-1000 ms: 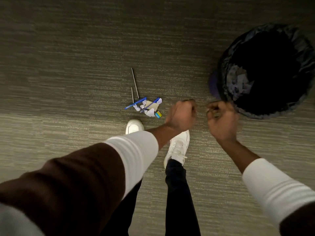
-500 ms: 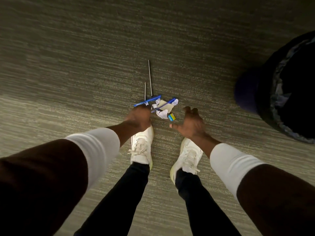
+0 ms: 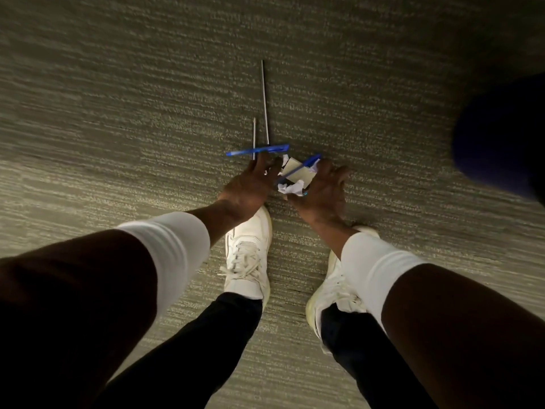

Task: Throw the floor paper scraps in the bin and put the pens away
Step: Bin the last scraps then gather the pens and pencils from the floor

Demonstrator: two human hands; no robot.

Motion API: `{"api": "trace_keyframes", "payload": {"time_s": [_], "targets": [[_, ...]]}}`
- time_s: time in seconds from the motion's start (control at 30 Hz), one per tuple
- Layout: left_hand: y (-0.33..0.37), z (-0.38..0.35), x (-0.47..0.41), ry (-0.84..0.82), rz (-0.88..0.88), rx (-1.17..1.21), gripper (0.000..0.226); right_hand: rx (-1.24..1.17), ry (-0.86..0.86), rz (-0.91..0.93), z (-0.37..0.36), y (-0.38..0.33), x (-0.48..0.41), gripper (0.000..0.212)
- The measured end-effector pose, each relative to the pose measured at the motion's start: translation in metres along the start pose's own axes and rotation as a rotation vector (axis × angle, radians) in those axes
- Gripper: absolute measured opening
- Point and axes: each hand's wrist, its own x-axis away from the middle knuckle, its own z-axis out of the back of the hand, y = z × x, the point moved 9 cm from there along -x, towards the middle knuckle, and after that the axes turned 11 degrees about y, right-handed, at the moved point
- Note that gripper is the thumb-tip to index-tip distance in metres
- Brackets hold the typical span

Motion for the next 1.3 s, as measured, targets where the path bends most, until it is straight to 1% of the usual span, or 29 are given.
{"api": "trace_keyframes", "payload": {"time_s": [0.13, 0.2, 0.3, 0.37, 0.43, 0.53, 0.6, 0.73, 0.8, 0.87, 0.93, 1.03, 1.13, 1.23, 1.3], "targets": [[-0.005, 0.002, -0.010, 0.026, -0.025, -0.026, 0.074, 0.002, 0.019, 0.089, -0.006, -0.006, -0.002, 0.098], [-0.008, -0.001, -0.014, 0.052, -0.074, -0.002, 0.075, -0.001, 0.004, 0.120, -0.011, -0.013, 0.000, 0.098], [-0.010, -0.007, -0.019, 0.090, -0.140, 0.042, 0.077, 0.008, 0.011, 0.127, -0.016, -0.020, 0.003, 0.089], [-0.009, -0.007, -0.020, 0.121, -0.172, 0.025, 0.069, 0.005, 0.022, 0.152, -0.016, -0.024, 0.004, 0.084], [-0.007, -0.009, -0.023, 0.142, -0.202, -0.002, 0.056, 0.017, 0.030, 0.181, -0.016, -0.025, 0.002, 0.081], [-0.008, -0.020, -0.029, 0.114, -0.261, -0.055, 0.035, 0.061, 0.029, 0.244, -0.016, -0.027, -0.002, 0.071], [-0.011, -0.020, -0.032, 0.131, -0.236, -0.059, 0.034, 0.071, 0.016, 0.273, -0.018, -0.028, -0.005, 0.071], [-0.008, -0.004, -0.029, 0.261, -0.226, -0.042, 0.041, 0.064, 0.016, 0.271, -0.018, -0.025, -0.009, 0.077], [-0.006, 0.001, -0.029, 0.299, -0.243, -0.049, 0.037, 0.055, 0.015, 0.284, -0.018, -0.024, -0.012, 0.072], [-0.007, 0.001, -0.031, 0.319, -0.242, -0.030, 0.034, 0.045, 0.004, 0.321, -0.019, -0.024, -0.015, 0.059], [-0.008, 0.002, -0.033, 0.310, -0.232, -0.019, 0.031, 0.034, 0.007, 0.353, -0.017, -0.025, -0.017, 0.046], [-0.007, 0.001, -0.035, 0.269, -0.226, -0.024, 0.029, -0.024, 0.023, 0.337, -0.013, -0.023, -0.019, 0.033], [-0.008, 0.004, -0.034, 0.253, -0.181, 0.011, 0.032, -0.085, 0.031, 0.300, -0.009, -0.019, -0.020, 0.025], [-0.011, 0.014, -0.025, 0.236, -0.116, 0.066, 0.031, -0.074, 0.035, 0.231, -0.001, -0.004, -0.020, 0.021], [-0.014, 0.021, -0.015, 0.191, -0.046, 0.096, 0.030, -0.067, 0.035, 0.161, 0.012, 0.011, -0.014, 0.018]]}}
